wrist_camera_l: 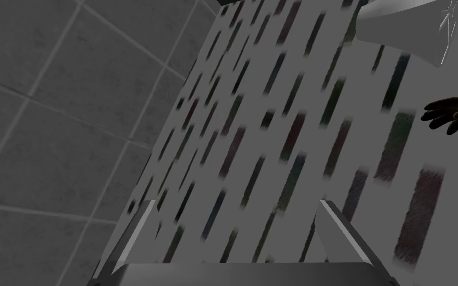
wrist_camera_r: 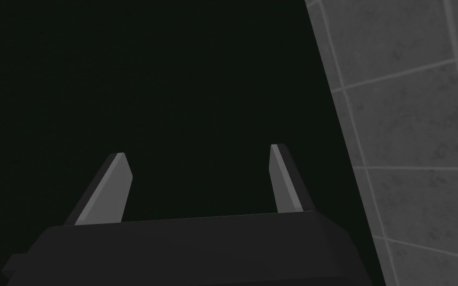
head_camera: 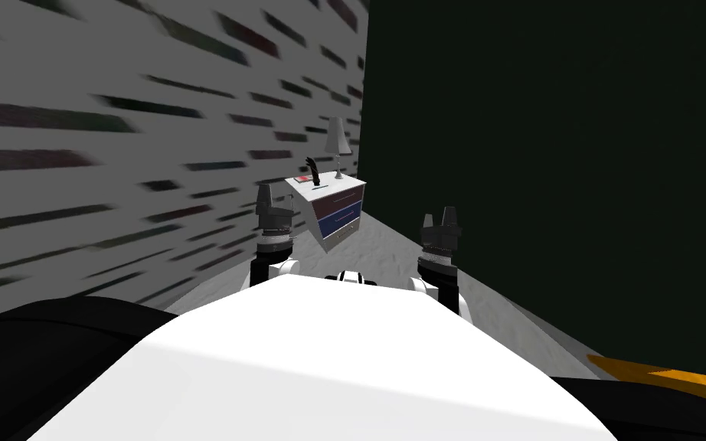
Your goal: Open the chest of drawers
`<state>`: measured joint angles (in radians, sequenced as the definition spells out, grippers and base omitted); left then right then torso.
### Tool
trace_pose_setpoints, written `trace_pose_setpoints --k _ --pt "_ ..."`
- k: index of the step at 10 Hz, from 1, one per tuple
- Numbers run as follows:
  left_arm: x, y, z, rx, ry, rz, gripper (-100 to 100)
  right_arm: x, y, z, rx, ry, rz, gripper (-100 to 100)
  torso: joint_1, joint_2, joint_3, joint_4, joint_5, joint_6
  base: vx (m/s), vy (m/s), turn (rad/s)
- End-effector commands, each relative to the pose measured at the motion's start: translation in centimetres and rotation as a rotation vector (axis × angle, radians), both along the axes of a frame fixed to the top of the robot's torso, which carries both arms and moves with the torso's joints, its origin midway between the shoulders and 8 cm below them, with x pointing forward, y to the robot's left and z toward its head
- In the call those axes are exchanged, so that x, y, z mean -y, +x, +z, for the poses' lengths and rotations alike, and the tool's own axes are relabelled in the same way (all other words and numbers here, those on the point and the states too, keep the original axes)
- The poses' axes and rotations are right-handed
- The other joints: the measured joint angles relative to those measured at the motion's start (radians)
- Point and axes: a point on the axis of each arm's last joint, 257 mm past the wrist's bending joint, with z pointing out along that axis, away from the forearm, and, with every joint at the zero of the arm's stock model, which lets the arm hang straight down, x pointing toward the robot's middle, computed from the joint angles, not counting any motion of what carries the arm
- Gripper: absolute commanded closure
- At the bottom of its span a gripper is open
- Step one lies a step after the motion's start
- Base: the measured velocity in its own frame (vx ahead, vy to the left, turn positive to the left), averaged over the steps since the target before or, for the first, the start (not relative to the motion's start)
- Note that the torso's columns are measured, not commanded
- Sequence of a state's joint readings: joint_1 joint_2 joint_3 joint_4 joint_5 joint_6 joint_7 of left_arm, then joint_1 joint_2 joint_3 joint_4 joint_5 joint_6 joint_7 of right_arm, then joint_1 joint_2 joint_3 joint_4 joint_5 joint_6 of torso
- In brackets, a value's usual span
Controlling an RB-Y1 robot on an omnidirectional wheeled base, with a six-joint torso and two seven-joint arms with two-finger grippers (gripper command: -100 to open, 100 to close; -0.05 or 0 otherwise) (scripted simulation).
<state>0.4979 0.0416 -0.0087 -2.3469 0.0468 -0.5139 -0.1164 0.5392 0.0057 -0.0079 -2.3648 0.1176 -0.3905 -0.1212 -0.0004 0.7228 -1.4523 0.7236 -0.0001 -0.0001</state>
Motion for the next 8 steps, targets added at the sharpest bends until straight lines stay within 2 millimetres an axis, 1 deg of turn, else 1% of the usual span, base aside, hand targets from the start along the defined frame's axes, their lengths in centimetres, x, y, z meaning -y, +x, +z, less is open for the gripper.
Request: trace_pose_setpoints --k 1,2,8 --pt "-0.1 0.7 -1.4 -0.034 0.029 -0.02 -100 0.0 0.0 0.0 0.0 0.0 0.0 0 -0.001 0.008 -0.02 0.009 0.0 0.0 0.103 -0.048 0.044" --pt "-0.6 1.4 -2.6 -0.061 0.033 -0.025 -100 0.0 0.0 0.0 0.0 0.0 0.0 0 -0.001 0.011 -0.025 0.012 0.0 0.0 0.136 -0.058 0.102" --pt "-3.4 3.5 -7.1 -0.154 0.009 -0.017 -100 0.0 0.0 0.0 0.0 0.0 0.0 0 0.002 0.015 -0.024 0.014 0.001 0.0 0.169 -0.09 0.072"
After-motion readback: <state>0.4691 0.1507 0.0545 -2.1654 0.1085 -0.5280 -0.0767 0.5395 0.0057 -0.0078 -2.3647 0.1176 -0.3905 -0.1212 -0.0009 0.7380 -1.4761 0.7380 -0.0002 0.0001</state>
